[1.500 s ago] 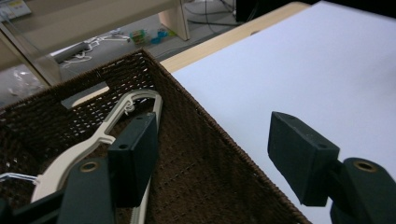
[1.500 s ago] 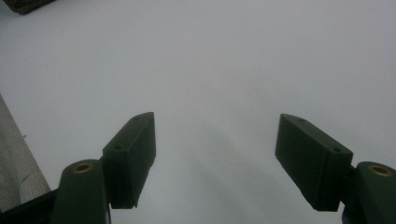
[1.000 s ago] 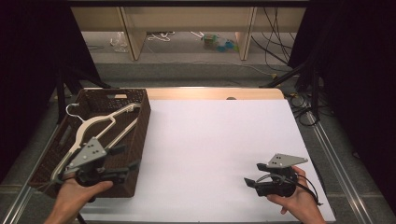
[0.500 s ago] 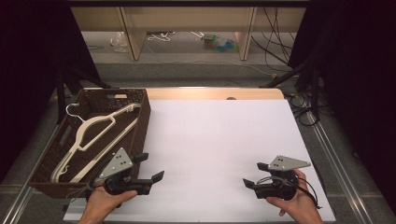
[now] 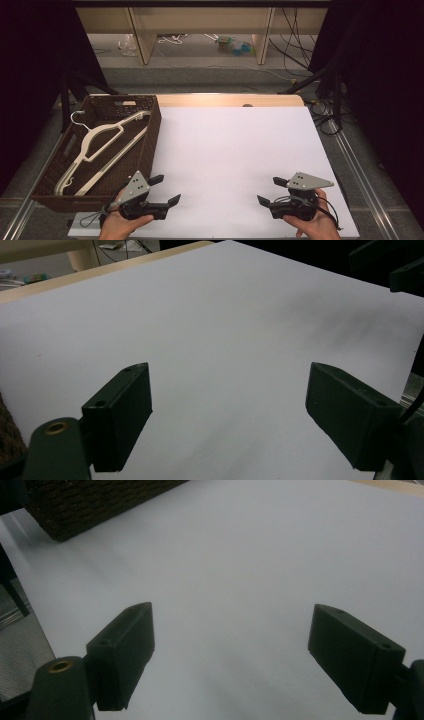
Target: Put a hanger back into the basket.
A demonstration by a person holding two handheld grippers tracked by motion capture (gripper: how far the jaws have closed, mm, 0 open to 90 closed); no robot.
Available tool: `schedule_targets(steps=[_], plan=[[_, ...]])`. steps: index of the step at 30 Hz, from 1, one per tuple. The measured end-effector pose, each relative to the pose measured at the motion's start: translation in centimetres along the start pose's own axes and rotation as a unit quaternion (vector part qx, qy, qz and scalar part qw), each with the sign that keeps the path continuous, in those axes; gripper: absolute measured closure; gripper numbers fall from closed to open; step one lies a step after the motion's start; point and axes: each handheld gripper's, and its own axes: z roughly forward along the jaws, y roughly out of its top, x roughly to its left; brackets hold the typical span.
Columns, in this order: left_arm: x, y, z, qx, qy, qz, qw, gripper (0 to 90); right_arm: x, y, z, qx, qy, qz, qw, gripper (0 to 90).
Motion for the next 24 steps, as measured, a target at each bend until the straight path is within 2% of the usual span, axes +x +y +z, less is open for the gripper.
schedule_targets(steps=[2, 10, 16, 24], plan=[[0.00, -0.04, -0.09, 0.001, 0.000, 0.000, 1.0000, 18.7, 0.19, -0.22, -0.08, -0.004, -0.007, 0.001, 1.0000, 19.9], [0.19, -0.16, -0.13, 0.004, 0.003, 0.000, 1.0000, 18.7, 0.48, -0.61, -0.50, -0.016, -0.006, 0.004, 0.9999, 19.6], [0.31, -0.17, -0.16, -0.001, 0.000, -0.009, 1.0000, 18.7, 0.41, -0.69, -0.46, -0.015, -0.005, 0.007, 0.9998, 19.6], [0.36, -0.16, -0.12, 0.001, -0.001, -0.005, 1.0000, 18.7, 0.43, -0.70, -0.32, -0.014, 0.000, 0.002, 0.9999, 19.6]])
